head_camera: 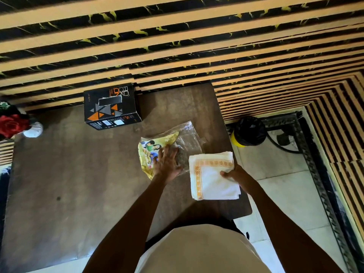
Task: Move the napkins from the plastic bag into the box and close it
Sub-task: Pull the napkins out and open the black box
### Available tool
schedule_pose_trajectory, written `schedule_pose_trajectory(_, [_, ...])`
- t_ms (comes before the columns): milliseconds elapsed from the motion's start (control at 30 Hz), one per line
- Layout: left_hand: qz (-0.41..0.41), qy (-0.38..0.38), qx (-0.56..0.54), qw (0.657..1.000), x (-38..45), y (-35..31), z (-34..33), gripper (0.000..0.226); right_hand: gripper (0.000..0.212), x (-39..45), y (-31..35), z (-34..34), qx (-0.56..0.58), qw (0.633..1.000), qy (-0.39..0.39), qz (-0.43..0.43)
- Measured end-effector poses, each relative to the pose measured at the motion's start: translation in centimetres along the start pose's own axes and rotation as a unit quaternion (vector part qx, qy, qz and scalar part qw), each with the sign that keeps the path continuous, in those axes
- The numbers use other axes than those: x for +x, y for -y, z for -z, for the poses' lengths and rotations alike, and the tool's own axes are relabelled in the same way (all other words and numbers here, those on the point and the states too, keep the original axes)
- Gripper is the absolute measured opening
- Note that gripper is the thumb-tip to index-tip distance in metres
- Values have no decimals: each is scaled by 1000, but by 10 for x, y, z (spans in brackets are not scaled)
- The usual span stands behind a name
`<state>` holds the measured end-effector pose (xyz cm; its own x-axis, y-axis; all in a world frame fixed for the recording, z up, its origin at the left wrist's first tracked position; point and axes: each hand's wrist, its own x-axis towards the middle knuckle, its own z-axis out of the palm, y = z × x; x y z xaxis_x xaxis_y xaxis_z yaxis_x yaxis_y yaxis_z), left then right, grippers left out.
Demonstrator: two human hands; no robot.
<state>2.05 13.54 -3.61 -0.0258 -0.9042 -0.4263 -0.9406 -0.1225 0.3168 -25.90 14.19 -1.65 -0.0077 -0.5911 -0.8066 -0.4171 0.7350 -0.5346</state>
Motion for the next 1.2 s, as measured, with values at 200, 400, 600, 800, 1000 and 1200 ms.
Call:
schedule_pose_trajectory(200, [-30, 34, 25, 999, 9, 2, 0, 93, 44, -3, 10, 1, -84, 994, 42, 51])
schedule_pose_trajectory(400, [-162, 53, 92, 981, 27, 4, 3, 86, 45, -3, 26, -6, -113, 990, 67, 54])
schedule_pose_trajectory(600, [-162, -37, 77, 983, 39, -14, 22, 66, 60, -9, 36, -12, -172, 979, 85, 66])
schedule_pose_trajectory(800, [104, -95, -106, 984, 6, -3, 9, 49, 34, -11, 19, -20, -21, 991, 102, 81])
schedule_pose_trajectory(1000, [-92, -55, -170, 980, 20, 7, 2, 56, 61, -17, 29, -47, -63, 995, 34, 74])
schedule_pose_trajectory(1200, [-84, -19, -191, 978, 18, 7, 1, 30, 58, -6, 37, -54, -141, 989, -22, 42])
